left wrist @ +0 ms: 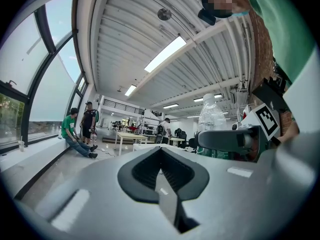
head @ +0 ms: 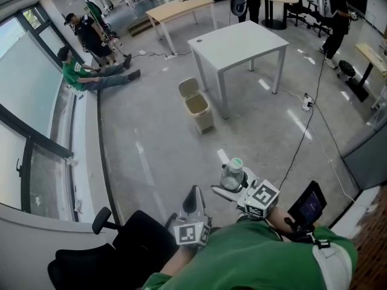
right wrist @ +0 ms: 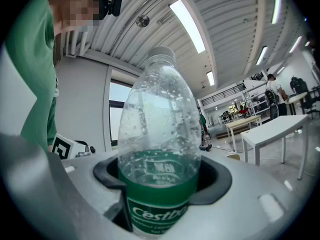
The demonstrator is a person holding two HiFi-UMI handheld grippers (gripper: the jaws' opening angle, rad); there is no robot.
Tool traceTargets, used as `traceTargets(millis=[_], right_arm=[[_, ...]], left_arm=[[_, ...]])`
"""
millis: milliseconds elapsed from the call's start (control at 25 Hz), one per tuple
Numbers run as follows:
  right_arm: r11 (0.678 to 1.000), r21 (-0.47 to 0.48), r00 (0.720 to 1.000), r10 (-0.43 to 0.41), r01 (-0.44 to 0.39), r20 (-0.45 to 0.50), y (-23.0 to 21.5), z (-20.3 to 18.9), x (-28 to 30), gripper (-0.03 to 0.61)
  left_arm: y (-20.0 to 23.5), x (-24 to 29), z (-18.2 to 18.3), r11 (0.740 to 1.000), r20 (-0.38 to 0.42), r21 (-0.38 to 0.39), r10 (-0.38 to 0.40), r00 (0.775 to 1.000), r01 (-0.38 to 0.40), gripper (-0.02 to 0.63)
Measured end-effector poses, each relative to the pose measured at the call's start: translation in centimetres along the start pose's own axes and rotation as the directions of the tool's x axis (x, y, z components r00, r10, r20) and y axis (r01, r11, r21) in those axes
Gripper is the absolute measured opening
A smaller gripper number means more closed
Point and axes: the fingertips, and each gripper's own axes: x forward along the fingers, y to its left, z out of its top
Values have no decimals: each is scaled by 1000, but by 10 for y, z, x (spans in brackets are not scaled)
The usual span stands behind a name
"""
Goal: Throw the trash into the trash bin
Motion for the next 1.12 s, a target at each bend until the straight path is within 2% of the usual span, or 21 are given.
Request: traceTargets(millis=[320, 480, 640, 960, 1120], right_arm=[[1000, 8, 1000, 15, -15, 3, -28, 4, -15, 325], [1000, 25, 1000, 4, -4, 1, -45, 3, -16, 325], [999, 45, 1000, -4, 4, 3, -53, 3, -13, 325], [998, 48, 999, -31, 32, -12, -73, 4, 13, 325], [998, 36, 999, -47, 47, -11, -95, 12, 43, 325]], left_arm=[[-25, 20, -3, 1000, -11, 25, 8, 1000, -8, 6], [-32, 31, -6, 999, -56, 36, 17, 998, -15, 6], [-33, 36, -12, 999, -48, 47, -16, 999, 18, 6], [-11, 67, -12, 1000, -54, 11, -23, 998, 24, 6], [13, 99, -8, 999, -18, -4, -35, 999, 35, 6]])
